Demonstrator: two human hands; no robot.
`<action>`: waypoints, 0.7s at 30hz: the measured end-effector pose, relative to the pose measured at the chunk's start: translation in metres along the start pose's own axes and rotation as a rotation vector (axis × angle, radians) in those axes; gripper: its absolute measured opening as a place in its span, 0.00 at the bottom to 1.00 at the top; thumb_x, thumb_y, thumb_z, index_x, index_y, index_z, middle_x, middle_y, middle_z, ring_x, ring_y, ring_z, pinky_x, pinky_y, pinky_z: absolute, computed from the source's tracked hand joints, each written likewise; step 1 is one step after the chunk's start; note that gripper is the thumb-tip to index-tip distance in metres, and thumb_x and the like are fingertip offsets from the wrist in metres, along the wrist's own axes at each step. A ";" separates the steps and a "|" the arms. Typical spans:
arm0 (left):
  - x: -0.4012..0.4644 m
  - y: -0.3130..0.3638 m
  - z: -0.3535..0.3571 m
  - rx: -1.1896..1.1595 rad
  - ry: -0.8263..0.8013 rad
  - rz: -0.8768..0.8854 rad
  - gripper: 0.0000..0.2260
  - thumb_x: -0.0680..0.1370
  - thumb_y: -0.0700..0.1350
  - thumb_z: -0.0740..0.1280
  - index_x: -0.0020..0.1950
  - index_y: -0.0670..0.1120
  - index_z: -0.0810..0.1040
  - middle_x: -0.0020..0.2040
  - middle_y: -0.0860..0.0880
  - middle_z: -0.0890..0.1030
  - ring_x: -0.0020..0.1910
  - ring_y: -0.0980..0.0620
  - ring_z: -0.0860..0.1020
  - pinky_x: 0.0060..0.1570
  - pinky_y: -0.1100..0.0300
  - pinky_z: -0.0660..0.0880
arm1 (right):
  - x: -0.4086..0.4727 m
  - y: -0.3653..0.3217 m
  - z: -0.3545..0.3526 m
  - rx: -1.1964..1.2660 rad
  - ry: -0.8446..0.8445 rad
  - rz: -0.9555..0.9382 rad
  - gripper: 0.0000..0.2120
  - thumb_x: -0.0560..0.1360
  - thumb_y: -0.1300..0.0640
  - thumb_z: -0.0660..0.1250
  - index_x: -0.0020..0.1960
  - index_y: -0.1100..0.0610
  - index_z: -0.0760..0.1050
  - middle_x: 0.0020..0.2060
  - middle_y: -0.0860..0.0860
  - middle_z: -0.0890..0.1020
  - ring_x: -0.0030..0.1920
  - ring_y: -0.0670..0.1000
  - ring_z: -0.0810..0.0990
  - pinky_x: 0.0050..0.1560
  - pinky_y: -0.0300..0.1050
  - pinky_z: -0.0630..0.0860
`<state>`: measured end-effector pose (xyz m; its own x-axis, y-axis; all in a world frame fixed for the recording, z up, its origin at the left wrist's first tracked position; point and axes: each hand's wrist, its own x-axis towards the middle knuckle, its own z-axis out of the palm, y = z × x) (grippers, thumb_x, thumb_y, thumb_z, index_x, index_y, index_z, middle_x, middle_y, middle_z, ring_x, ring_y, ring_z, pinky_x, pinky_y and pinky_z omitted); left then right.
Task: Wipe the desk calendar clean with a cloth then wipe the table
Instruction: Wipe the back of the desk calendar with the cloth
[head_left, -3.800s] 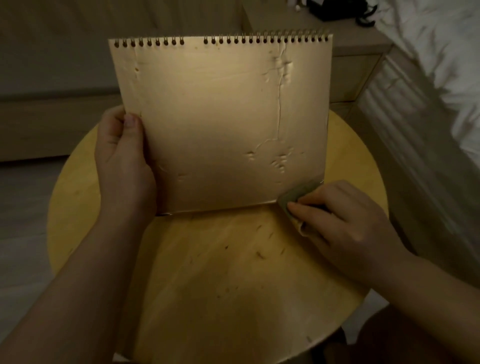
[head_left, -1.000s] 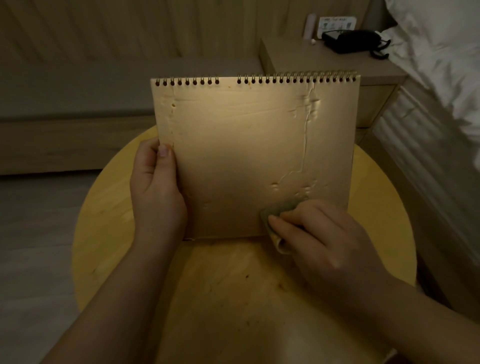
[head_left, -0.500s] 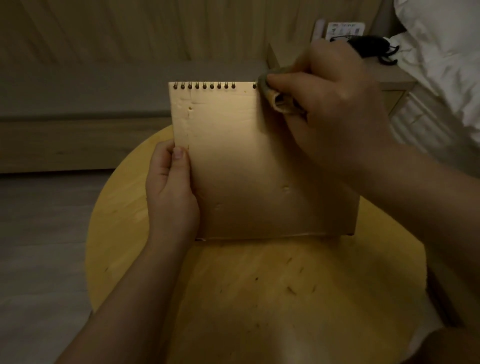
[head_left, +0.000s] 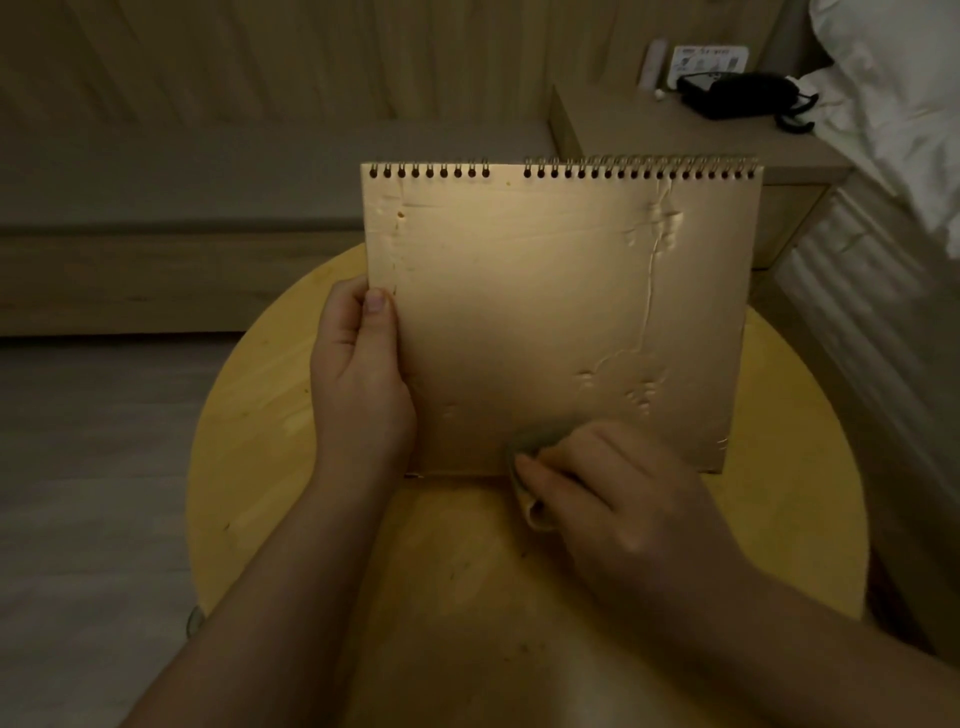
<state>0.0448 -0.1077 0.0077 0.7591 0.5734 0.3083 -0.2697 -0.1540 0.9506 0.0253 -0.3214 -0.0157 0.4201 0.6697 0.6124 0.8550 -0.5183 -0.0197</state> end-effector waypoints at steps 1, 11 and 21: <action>0.000 0.000 0.000 -0.005 0.005 0.001 0.13 0.87 0.45 0.57 0.53 0.57 0.79 0.48 0.59 0.82 0.47 0.62 0.78 0.46 0.67 0.74 | -0.005 -0.003 0.002 0.019 -0.010 0.002 0.06 0.82 0.66 0.70 0.53 0.68 0.84 0.40 0.60 0.82 0.38 0.61 0.79 0.35 0.57 0.77; 0.000 0.001 0.000 -0.028 0.001 0.016 0.13 0.88 0.43 0.57 0.53 0.55 0.79 0.46 0.59 0.82 0.45 0.64 0.78 0.44 0.69 0.74 | 0.042 0.017 -0.014 0.029 0.043 0.054 0.10 0.83 0.63 0.67 0.56 0.69 0.84 0.43 0.61 0.82 0.41 0.61 0.79 0.37 0.58 0.76; 0.000 -0.001 -0.002 -0.030 -0.024 0.023 0.13 0.87 0.45 0.57 0.54 0.57 0.80 0.46 0.63 0.83 0.46 0.65 0.79 0.44 0.71 0.74 | 0.139 0.057 -0.041 -0.108 0.146 0.112 0.12 0.82 0.61 0.66 0.58 0.66 0.85 0.48 0.65 0.81 0.51 0.67 0.80 0.44 0.62 0.75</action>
<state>0.0442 -0.1056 0.0065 0.7661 0.5507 0.3314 -0.3046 -0.1430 0.9417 0.1199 -0.2794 0.1011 0.4555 0.5242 0.7195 0.7642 -0.6448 -0.0140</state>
